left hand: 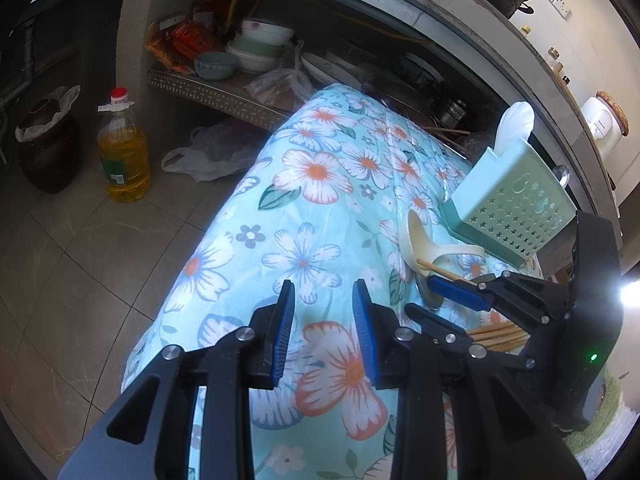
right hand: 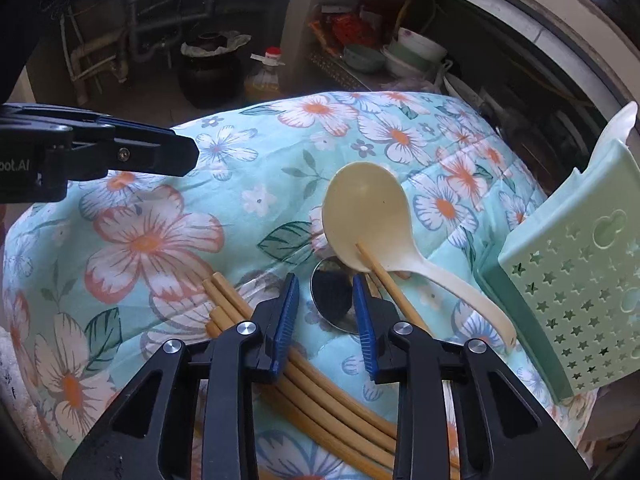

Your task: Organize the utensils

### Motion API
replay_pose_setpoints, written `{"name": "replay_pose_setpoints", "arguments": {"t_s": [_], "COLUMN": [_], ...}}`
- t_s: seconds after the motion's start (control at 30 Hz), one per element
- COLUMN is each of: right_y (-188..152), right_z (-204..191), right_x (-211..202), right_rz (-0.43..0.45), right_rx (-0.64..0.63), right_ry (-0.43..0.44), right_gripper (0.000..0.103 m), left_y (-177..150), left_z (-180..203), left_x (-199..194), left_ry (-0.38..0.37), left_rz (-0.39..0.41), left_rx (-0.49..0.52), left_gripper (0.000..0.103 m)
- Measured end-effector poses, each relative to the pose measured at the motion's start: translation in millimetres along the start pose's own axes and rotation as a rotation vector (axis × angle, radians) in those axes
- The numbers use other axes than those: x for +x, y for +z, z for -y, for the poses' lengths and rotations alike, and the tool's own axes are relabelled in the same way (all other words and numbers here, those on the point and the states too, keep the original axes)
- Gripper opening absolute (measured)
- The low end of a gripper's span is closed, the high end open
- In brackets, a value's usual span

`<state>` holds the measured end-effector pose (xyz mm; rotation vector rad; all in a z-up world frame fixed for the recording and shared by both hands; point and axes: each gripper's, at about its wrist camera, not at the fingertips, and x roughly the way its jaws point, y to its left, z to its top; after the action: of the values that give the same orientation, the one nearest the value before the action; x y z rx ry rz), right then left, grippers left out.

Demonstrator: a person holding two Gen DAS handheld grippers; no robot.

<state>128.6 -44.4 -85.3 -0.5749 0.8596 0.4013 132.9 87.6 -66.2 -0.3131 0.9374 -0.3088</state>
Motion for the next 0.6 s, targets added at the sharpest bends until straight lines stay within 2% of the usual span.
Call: {"name": "replay_pose_setpoints", "arguments": {"t_s": [0.1,0.3,0.5,0.6], "right_y": [-1,-3,-1,1], "right_z": [-7,-14,-11,3], "right_x": [1,-6,-47,-73], "right_rz": [0.003,0.043,0.138,0.198], "right_rx": [-0.018,-0.014,0.030,0.117], "right_ry": [-0.054,-0.118,-0.077,-0.026], "right_gripper": [0.012,0.005,0.003,0.002], "left_y": [1,3,7,10], "left_z": [-3,-2,3,7], "left_x": [-2,-3,-8,-9], "left_ry": [0.003,0.004,-0.002,-0.008], "left_rz": [0.004,0.009,0.024,0.032], "left_rx": [-0.007,-0.004,0.009,0.020], "left_gripper": [0.029,0.029,0.029,0.029]}}
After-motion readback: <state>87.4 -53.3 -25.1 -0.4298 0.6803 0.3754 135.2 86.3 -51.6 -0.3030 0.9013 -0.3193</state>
